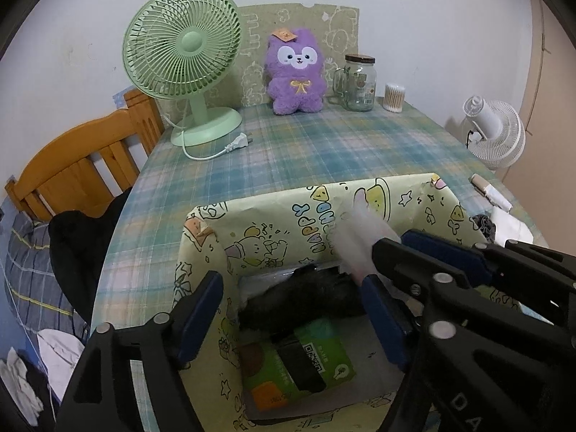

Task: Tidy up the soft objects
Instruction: 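Open both grippers releasing the bags into the box and withdraw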

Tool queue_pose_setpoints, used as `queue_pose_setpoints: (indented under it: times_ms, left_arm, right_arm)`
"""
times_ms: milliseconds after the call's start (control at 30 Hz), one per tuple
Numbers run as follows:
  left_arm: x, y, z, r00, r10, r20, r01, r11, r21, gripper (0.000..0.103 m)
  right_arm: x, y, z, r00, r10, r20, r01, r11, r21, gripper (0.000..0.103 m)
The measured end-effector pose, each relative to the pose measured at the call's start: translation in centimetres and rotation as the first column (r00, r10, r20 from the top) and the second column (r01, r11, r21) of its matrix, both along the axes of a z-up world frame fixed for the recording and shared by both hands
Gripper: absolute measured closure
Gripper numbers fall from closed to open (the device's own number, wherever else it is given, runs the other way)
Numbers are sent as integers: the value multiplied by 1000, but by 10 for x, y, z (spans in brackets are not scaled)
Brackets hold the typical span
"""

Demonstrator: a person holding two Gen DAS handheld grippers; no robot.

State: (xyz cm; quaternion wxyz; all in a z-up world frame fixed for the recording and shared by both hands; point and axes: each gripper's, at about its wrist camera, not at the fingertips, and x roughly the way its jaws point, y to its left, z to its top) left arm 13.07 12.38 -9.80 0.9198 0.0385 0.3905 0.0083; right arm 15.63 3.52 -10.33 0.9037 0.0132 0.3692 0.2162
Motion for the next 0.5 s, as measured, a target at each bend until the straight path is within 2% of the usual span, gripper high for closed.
queue_pose_setpoints:
  times_ms: [33, 67, 100, 500]
  left_arm:
    - [-1, 0, 0, 1000, -3, -1, 3, 1000, -5, 21]
    - [-2, 0, 1, 1000, -6, 0, 6, 1000, -9, 19]
    - [-3, 1, 2, 1000, -9, 3, 10, 1000, -12, 18]
    - [-16, -6, 10, 999, -32, 26, 32, 999, -34, 15]
  right_arm:
    - [0, -1, 0, 1000, -13, 4, 13, 1000, -5, 66]
    - [0, -2, 1, 1000, -21, 5, 21, 1000, -8, 53]
    - [0, -2, 1, 1000, -24, 4, 24, 1000, -6, 45]
    - [-9, -8, 7, 1000, -28, 13, 28, 1000, 0, 27]
